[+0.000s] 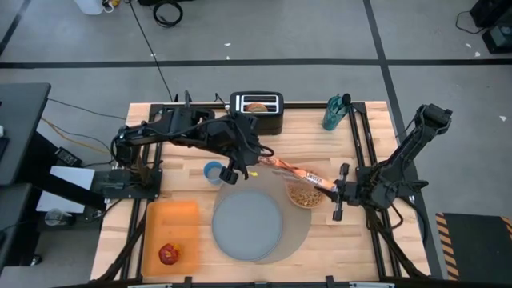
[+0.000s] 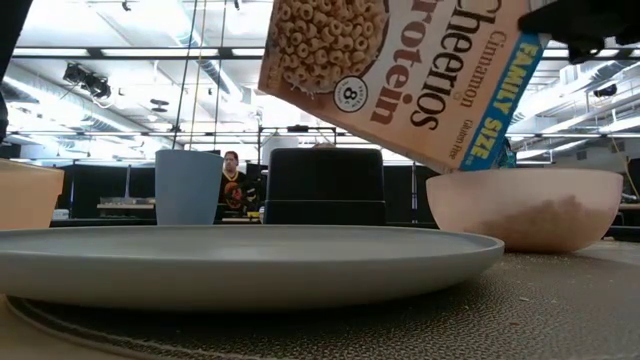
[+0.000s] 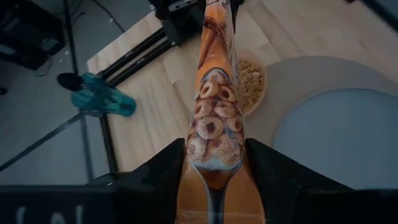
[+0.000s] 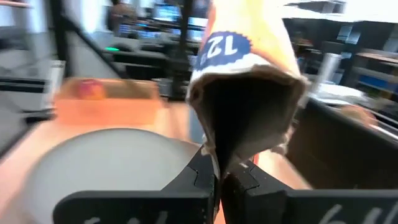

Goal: Arrange a breakfast setting
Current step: Pour the cereal from the yellow cereal box into the orange bowl

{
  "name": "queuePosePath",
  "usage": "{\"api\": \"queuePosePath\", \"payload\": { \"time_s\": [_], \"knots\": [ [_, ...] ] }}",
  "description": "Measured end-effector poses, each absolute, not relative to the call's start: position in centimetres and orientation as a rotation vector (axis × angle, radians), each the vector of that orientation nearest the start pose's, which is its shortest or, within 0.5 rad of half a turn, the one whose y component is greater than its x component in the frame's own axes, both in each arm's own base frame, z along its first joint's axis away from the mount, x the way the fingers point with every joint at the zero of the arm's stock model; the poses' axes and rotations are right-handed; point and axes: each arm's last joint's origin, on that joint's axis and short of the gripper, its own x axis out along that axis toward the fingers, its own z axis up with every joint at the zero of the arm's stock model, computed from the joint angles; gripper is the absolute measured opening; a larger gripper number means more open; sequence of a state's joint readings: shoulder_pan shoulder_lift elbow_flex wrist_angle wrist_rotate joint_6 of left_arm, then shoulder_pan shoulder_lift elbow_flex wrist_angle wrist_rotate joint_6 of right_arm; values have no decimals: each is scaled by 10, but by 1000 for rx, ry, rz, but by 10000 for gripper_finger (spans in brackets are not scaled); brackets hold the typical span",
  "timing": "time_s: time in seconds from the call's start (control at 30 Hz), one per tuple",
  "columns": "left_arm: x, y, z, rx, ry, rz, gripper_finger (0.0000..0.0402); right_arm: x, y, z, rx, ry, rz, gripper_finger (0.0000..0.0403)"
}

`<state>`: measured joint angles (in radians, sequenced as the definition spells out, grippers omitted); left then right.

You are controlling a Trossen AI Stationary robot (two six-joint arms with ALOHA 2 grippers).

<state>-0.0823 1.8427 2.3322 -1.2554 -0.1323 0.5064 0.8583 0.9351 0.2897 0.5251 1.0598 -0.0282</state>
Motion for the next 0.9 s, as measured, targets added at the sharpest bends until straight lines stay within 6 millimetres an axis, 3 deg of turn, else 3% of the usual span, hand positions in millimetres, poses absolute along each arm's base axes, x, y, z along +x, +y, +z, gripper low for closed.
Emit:
{"api": "queuePosePath", "payload": {
  "time_s": [0.2,0.3,0.37,0.43,0.9],
  "knots": [
    [348,-25,459,561,754,-148,169,134,116,206,-140,72,-251,10],
    [347,-25,459,556,756,-157,169,135,119,208,-148,64,-155,9],
    [348,-25,460,562,753,-142,169,134,117,207,-158,67,-262,9],
    [347,-25,459,560,758,-149,169,135,119,207,-160,67,-193,9],
    [347,-25,460,556,758,-148,169,135,119,206,-175,64,-249,7]
  ]
}}
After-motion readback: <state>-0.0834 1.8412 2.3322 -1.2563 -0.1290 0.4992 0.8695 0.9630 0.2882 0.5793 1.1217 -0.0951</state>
